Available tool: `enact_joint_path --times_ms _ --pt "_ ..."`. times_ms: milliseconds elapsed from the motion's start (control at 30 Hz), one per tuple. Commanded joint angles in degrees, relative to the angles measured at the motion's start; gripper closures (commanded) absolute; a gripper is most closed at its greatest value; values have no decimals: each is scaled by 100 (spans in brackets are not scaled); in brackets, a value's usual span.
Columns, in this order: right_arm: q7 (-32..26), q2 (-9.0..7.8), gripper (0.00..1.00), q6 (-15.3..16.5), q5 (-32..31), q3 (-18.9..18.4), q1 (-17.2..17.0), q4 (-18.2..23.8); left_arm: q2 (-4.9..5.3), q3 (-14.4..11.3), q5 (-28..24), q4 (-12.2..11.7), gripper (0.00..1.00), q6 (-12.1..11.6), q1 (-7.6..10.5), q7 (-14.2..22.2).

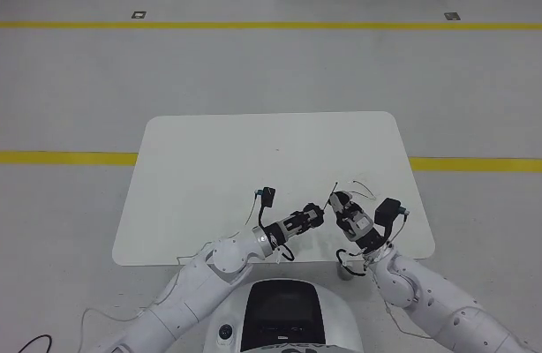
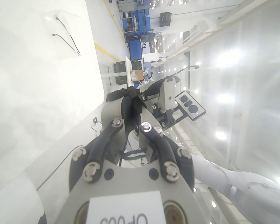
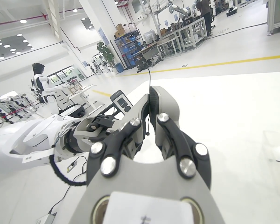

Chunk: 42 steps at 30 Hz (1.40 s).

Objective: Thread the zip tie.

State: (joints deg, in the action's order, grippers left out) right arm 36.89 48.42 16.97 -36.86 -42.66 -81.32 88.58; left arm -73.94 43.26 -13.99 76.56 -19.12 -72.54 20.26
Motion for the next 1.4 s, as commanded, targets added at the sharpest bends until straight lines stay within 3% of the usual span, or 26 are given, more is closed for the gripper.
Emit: enact_joint_path --times_ms 0,533,1367 --pt "-26 24 100 16 -23 -47 -26 -6 0 0 0 0 100 0 0 0" --pt "-153 196 100 251 -238 -411 -238 -19 0 0 0 0 100 0 0 0" --pt "-364 392 100 251 -474 -820 -523 68 0 0 0 0 100 0 0 0"
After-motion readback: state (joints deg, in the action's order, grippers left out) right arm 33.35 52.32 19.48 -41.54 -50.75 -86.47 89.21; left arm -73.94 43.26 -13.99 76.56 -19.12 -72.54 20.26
